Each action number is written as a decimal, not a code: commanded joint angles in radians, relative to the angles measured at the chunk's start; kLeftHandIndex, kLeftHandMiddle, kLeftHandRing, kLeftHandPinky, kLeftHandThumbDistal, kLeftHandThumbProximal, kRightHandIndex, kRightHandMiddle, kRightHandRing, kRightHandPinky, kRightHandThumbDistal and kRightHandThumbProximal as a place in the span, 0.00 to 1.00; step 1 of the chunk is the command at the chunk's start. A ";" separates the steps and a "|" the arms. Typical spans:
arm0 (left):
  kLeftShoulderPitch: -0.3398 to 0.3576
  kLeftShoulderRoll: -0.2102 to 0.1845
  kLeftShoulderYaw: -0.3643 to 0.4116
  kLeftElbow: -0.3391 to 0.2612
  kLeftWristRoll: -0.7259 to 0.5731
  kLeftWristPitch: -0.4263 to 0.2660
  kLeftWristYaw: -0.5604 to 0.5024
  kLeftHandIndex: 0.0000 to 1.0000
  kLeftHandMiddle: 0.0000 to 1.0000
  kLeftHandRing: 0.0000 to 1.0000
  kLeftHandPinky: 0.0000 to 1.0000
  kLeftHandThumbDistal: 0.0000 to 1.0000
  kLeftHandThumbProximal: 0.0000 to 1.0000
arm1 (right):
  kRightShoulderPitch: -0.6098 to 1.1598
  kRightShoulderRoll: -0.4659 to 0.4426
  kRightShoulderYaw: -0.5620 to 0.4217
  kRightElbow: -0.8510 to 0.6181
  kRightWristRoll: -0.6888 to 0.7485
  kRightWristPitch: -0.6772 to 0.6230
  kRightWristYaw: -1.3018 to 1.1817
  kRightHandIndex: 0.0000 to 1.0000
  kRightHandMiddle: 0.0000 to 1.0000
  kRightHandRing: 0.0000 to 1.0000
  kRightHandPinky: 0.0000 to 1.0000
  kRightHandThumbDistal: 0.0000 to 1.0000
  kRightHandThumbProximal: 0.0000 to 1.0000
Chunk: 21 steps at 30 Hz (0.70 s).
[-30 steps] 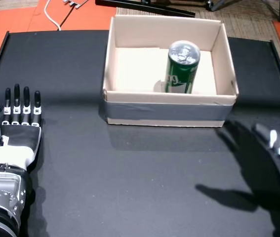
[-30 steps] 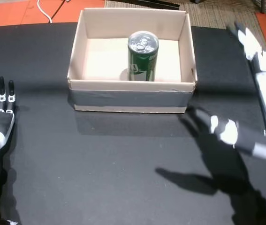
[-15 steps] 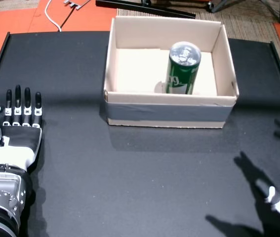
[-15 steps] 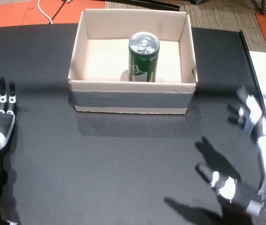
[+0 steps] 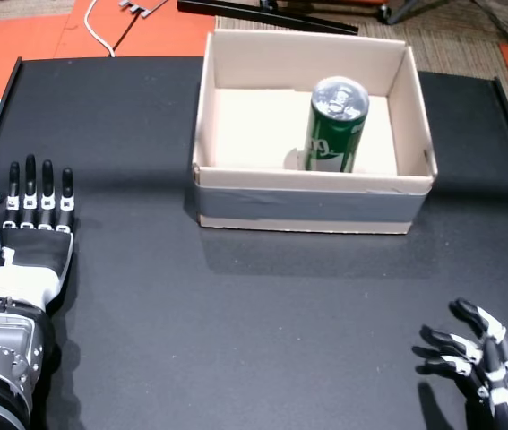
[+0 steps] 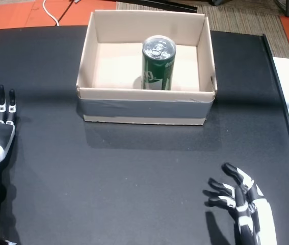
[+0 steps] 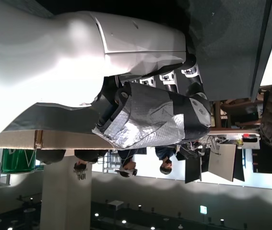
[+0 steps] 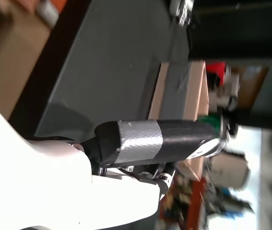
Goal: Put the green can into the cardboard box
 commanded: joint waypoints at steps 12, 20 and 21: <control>0.052 0.009 -0.004 0.031 0.020 0.012 0.027 0.54 0.53 0.59 0.73 0.00 0.59 | -0.042 0.058 -0.025 -0.060 0.030 0.423 -0.074 0.41 0.51 0.52 0.55 0.62 0.81; 0.052 0.012 -0.004 0.032 0.021 0.015 0.033 0.52 0.51 0.58 0.71 0.00 0.58 | -0.036 0.060 -0.021 -0.075 0.025 0.431 -0.081 0.41 0.51 0.52 0.54 0.62 0.81; 0.053 0.012 -0.003 0.032 0.020 0.016 0.030 0.53 0.51 0.58 0.72 0.00 0.57 | -0.036 0.060 -0.021 -0.075 0.025 0.431 -0.082 0.41 0.51 0.52 0.54 0.62 0.81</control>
